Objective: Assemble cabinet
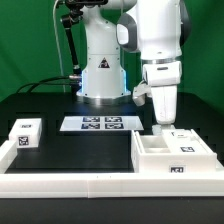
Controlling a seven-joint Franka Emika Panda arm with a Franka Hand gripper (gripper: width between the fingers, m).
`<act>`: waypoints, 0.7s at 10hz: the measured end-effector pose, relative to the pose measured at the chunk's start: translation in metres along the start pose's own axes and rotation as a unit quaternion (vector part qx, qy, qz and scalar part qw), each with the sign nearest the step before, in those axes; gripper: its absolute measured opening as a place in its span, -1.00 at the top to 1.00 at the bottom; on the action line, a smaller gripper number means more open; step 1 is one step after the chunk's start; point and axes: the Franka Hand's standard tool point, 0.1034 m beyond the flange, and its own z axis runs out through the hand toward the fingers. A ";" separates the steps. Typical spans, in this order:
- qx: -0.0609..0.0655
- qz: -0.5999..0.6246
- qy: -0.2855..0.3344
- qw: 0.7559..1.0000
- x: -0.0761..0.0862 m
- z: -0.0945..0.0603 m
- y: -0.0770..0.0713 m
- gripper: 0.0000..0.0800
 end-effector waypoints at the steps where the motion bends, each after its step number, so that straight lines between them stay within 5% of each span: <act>1: 0.002 0.001 0.000 1.000 0.001 0.001 -0.001 -0.99; 2: 0.002 0.001 0.000 1.000 0.001 0.002 -0.002 -0.99; 5: 0.004 0.002 0.000 1.000 -0.001 0.003 -0.002 0.11; 6: 0.005 0.003 0.000 1.000 -0.002 0.004 -0.002 0.11; 7: 0.005 0.004 0.000 1.000 -0.002 0.004 -0.003 0.45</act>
Offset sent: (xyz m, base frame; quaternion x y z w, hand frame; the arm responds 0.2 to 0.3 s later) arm 0.0000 0.0000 -0.0001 -0.0063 0.0023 -0.0033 1.0000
